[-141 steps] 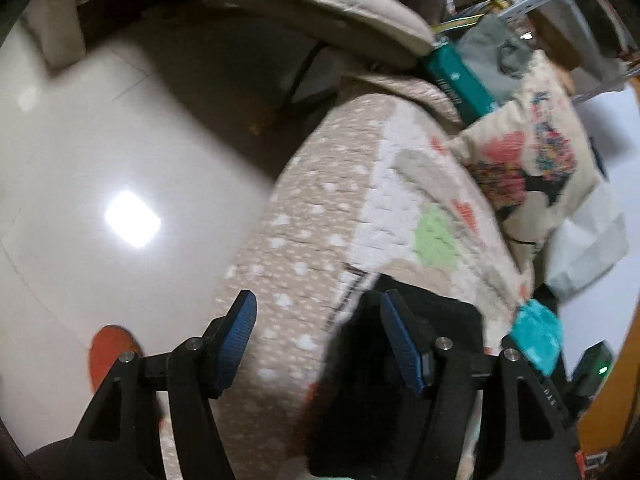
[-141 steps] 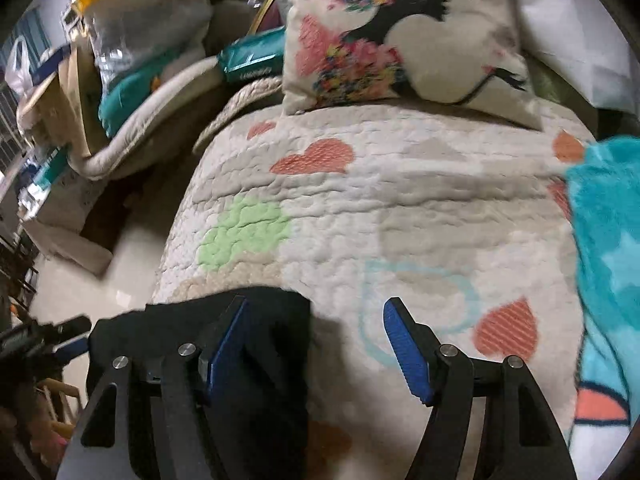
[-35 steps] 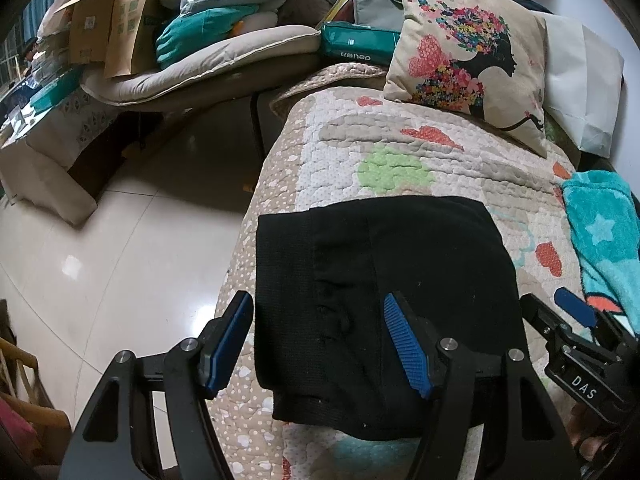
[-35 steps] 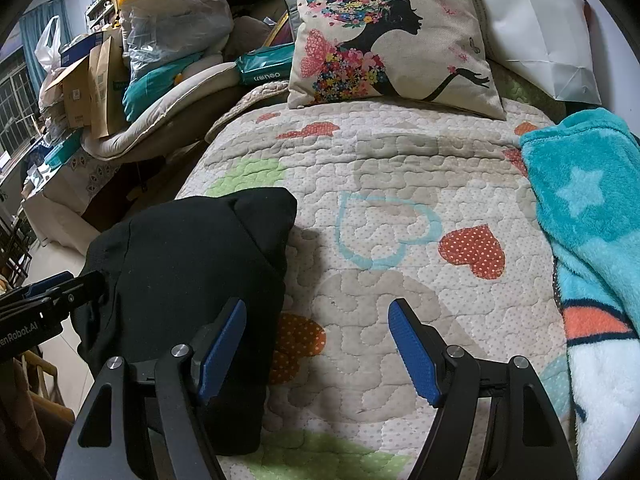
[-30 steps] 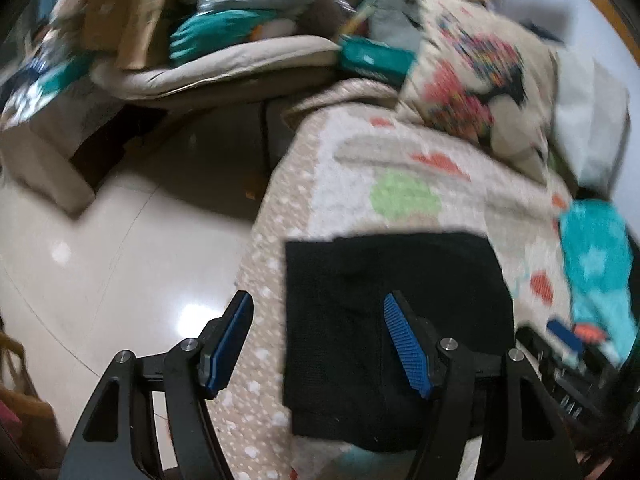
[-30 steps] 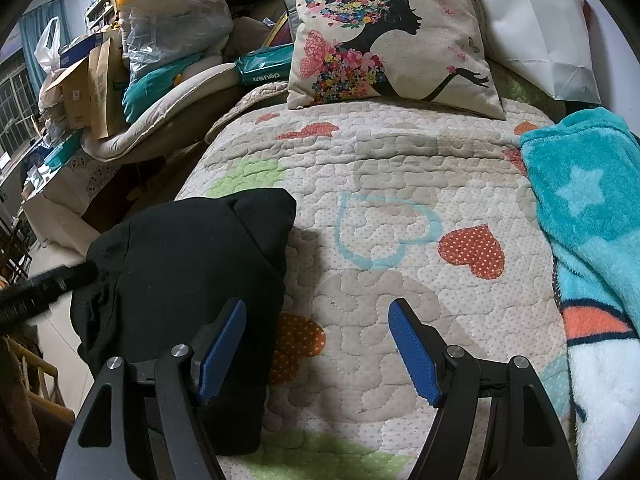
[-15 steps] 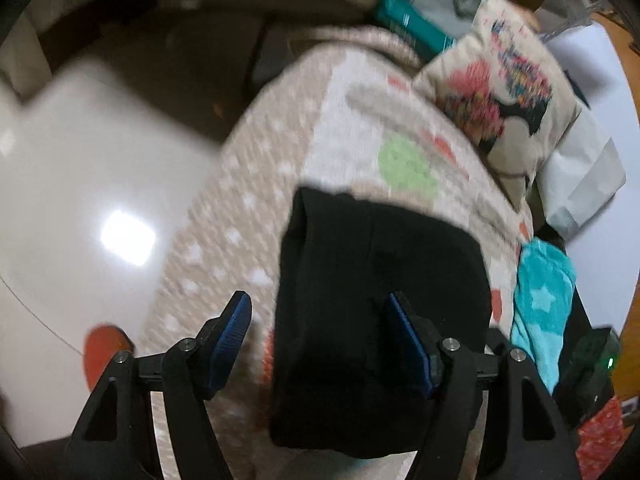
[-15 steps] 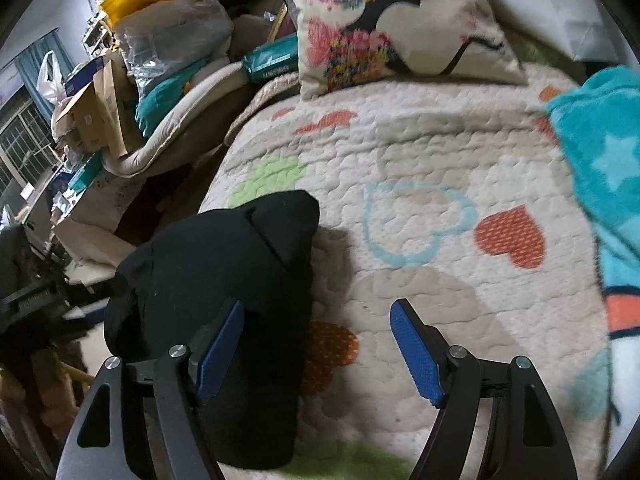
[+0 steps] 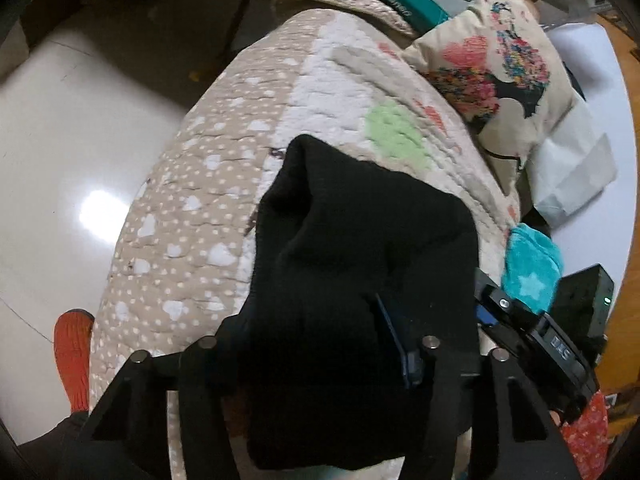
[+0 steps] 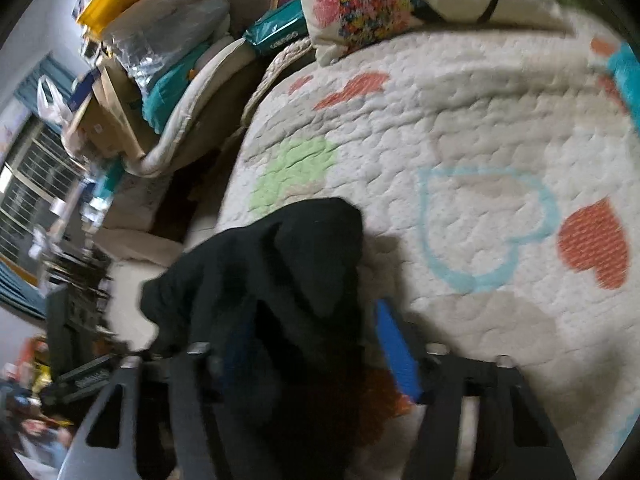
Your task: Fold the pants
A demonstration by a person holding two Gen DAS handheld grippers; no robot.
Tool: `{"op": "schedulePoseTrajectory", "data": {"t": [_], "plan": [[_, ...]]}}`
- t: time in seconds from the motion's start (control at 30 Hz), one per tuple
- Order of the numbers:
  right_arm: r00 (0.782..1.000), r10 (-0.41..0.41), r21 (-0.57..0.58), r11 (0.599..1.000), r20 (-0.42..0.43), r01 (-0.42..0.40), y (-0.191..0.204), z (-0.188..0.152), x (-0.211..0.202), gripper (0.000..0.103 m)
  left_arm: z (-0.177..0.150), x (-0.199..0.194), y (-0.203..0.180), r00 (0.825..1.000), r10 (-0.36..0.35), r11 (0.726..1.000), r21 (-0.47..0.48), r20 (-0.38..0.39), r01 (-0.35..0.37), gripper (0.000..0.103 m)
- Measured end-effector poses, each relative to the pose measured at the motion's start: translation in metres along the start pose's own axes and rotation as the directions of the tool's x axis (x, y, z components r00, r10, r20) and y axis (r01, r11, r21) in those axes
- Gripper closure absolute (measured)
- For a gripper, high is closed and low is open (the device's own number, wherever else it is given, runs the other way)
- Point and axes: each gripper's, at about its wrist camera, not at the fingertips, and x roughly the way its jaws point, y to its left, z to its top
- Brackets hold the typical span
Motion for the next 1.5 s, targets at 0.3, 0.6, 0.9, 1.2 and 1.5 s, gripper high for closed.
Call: {"op": "schedulePoseTrajectory", "data": {"t": [0.3,0.6,0.9,1.2,1.5], "plan": [[0.999,0.041,0.005,0.999,0.035,-0.041,0.009,0.01,-0.016,0.074,0.008,-0.004,-0.018,0.999,-0.02,1.0,0.021,0.039,0.019,0.065],[0.992,-0.012,-0.041,0.999,0.129,0.017,0.013,0.052,-0.042,0.077,0.047,0.014,-0.066,0.995,-0.064,0.997,0.044,0.082,0.061,0.068],[0.983,-0.109,-0.021,0.993,0.149,0.114,-0.017,0.084,-0.043,0.077,0.071,0.051,-0.099,0.997,-0.001,0.993,0.117,0.079,-0.008,0.068],[0.967,-0.22,-0.011,0.975,0.126,0.223,-0.038,0.088,-0.017,0.076,0.081,0.069,-0.093,0.992,0.086,0.981,0.168,0.094,-0.101,0.034],[0.938,-0.306,0.052,0.952,0.164,0.301,-0.042,0.085,-0.035,0.039,0.084,0.06,-0.07,1.0,0.014,1.0,0.015,0.011,-0.015,0.024]]}}
